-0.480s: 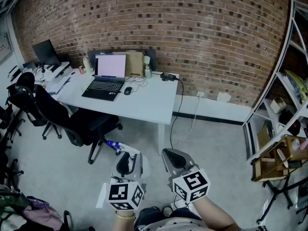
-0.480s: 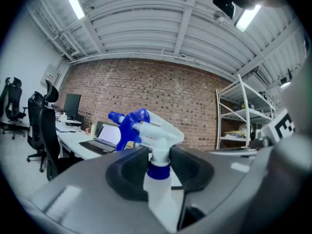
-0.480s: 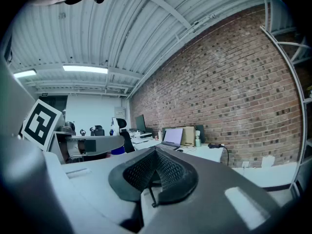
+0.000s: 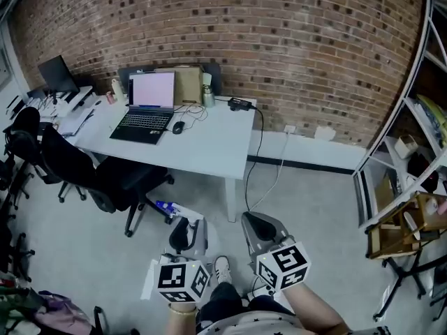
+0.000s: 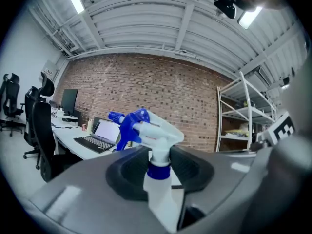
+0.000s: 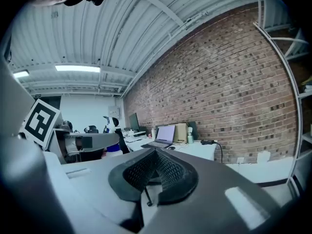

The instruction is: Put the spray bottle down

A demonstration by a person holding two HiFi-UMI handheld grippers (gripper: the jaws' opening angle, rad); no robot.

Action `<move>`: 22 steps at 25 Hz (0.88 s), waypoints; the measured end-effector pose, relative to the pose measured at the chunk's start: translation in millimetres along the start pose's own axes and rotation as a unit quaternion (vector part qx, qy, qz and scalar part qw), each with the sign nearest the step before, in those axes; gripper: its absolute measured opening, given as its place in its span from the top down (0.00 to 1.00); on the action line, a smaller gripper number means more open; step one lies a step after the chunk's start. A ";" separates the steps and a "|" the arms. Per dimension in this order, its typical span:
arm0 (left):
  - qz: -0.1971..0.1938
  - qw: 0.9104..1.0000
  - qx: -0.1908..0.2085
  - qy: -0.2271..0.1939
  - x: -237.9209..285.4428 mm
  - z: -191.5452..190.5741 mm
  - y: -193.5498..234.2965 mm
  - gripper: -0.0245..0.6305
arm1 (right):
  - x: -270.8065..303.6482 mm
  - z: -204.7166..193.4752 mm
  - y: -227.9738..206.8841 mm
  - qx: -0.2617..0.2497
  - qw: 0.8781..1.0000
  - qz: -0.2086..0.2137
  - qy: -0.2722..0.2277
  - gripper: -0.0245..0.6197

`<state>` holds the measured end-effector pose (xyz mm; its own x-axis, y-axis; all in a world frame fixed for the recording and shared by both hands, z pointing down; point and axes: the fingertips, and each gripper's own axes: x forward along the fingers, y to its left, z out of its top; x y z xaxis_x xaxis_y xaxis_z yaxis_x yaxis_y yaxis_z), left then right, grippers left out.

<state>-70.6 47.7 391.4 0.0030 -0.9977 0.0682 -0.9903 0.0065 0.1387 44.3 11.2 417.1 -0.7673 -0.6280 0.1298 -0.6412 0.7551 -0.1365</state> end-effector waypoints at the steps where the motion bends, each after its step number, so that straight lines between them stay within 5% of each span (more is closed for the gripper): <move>1: -0.001 1.000 0.000 -0.002 8.1 -0.6 2.0 0.76 | 5.8 0.2 -5.5 0.000 1.000 -0.002 -0.001 0.96; 22: -0.060 0.998 0.011 0.013 299.1 17.1 99.9 0.76 | 265.0 57.9 -141.9 -0.043 0.998 -0.052 -0.002 0.96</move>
<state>-171.0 -251.2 408.8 0.1248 -0.9891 0.0774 -0.9855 -0.1146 0.1248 -68.8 -273.3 414.0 -0.6965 -0.7048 0.1350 -0.7144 0.6986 -0.0386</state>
